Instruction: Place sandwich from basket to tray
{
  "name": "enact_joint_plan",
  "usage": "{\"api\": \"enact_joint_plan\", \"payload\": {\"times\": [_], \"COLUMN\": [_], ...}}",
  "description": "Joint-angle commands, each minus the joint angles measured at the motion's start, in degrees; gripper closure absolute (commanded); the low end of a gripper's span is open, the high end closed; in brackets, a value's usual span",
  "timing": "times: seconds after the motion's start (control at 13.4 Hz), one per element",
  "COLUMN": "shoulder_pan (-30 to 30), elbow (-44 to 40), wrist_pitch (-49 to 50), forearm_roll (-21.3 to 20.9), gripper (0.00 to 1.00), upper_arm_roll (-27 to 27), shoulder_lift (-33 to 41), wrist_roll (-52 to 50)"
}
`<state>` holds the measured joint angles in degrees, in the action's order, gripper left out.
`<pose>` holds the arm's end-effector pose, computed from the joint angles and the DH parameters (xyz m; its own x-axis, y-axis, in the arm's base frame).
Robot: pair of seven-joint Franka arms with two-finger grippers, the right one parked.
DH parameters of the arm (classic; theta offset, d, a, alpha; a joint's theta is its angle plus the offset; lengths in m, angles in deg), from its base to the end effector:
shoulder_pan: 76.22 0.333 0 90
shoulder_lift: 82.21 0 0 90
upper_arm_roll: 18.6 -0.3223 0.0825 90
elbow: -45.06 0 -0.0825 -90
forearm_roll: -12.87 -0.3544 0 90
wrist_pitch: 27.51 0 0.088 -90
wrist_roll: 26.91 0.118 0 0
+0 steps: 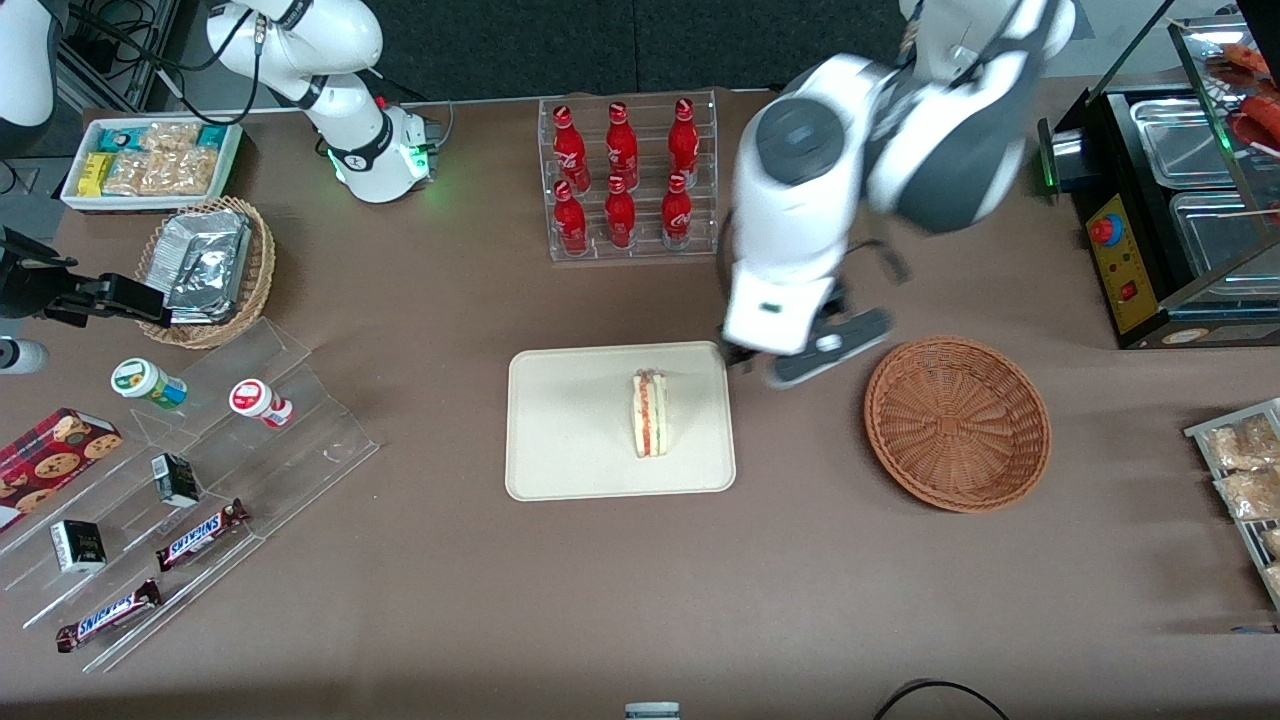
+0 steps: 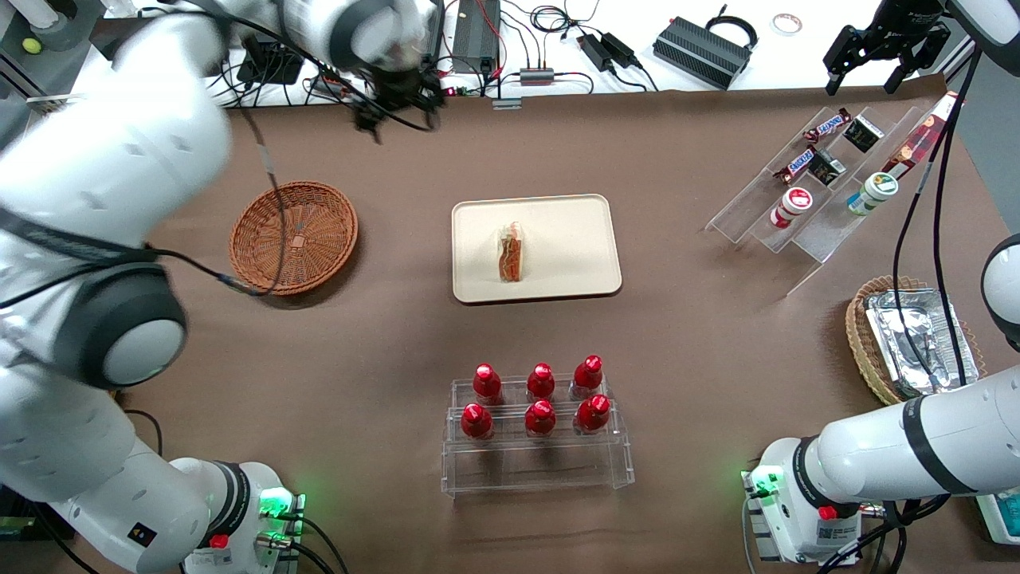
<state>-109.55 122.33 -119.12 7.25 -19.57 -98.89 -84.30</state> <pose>0.5238 -0.3203 0.5551 0.9077 0.4147 0.0643 0.4192 -0.9035 -0.0897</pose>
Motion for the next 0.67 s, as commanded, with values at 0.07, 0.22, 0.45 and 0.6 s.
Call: {"api": "enact_joint_plan", "payload": {"times": [0.07,0.22,0.45,0.6], "shoulder_pan": [9.9,15.5,24.9,31.8], "elbow": [3.9,4.0,8.2,11.2], "wrist_pitch": [10.5,14.9,17.4,17.4], "forearm_roll": [3.8,4.0,6.2,8.9], "gripper": [0.0,0.0,0.0,0.0], "upper_arm_roll": [0.5,0.5,0.4,0.5], "shoulder_lift": [11.7,15.7,22.4,25.9], "wrist_roll": [15.4,23.8,38.1,46.4]}}
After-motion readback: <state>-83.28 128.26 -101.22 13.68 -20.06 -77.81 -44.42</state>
